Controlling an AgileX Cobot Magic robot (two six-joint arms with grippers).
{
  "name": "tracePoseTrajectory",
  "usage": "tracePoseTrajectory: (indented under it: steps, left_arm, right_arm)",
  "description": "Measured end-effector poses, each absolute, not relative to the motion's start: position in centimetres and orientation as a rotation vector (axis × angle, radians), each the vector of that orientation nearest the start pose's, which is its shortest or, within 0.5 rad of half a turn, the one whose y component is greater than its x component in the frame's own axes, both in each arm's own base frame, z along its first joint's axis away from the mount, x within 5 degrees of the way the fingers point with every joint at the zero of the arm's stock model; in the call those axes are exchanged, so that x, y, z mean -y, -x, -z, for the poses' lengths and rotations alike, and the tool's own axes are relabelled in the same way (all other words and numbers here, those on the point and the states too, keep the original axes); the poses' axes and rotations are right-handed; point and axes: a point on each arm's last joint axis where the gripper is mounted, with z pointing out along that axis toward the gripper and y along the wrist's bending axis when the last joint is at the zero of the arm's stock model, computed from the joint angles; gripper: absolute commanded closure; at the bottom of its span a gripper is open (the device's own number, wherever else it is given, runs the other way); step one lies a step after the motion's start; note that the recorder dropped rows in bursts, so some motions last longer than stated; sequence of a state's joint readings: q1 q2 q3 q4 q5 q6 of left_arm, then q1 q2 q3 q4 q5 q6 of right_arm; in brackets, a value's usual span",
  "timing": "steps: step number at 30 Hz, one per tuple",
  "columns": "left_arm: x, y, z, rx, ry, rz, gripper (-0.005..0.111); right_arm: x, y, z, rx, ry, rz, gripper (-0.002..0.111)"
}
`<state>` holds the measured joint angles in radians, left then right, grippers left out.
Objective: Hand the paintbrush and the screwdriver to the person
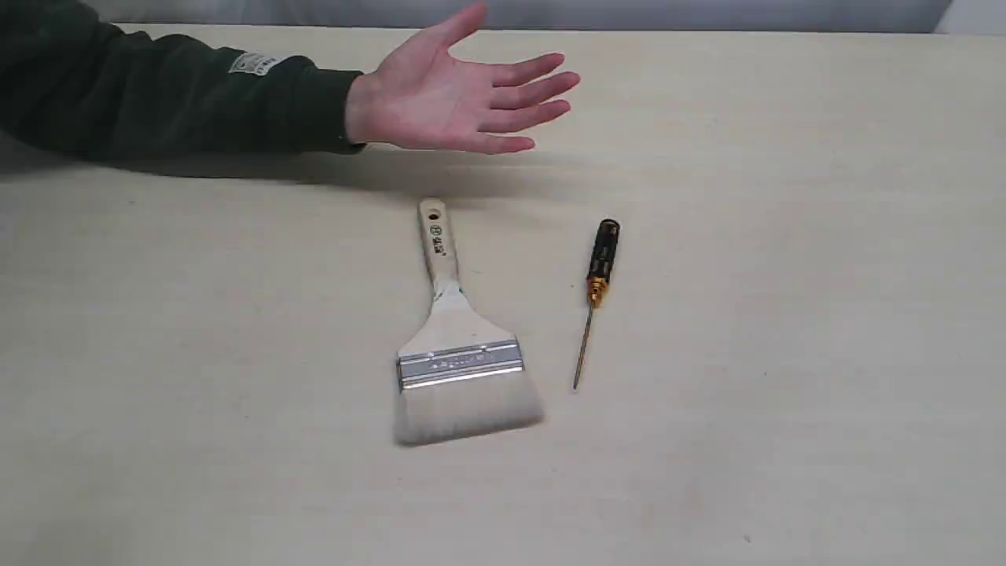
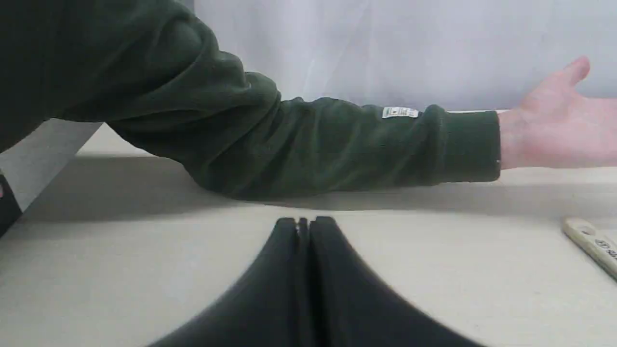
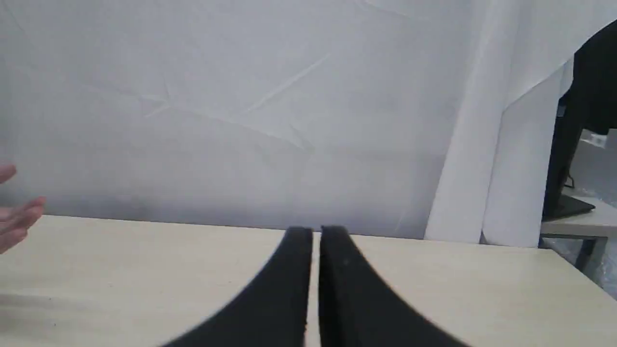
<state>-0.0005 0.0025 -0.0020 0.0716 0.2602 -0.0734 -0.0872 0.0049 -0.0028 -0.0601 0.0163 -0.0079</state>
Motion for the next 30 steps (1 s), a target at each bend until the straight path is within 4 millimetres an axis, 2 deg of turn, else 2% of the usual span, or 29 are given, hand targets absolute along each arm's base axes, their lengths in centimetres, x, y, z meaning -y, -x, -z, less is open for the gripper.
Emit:
tracePoseTrajectory:
  steps: [5,11,24,30]
  left_arm:
    - [-0.2,-5.5,-19.0,-1.744,0.017,-0.013,0.107]
    - [-0.2,-5.5,-19.0,-1.744,0.017,-0.013,0.107]
    - [-0.2,-5.5,-19.0,-1.744,0.017,-0.013,0.107]
    - [-0.2,-5.5,-19.0,-1.744,0.017,-0.013,0.107]
  right_arm:
    - [0.5,-5.6,-21.3,-1.495,-0.066,0.07,0.104]
    - [0.5,-5.6,-21.4,-1.472,-0.204,-0.082,0.104]
    - [0.7,-5.4,-22.7,-1.318,-0.305,-0.198,0.104]
    - [0.6,-5.7,-25.1,-1.358,-0.308,-0.207,0.104]
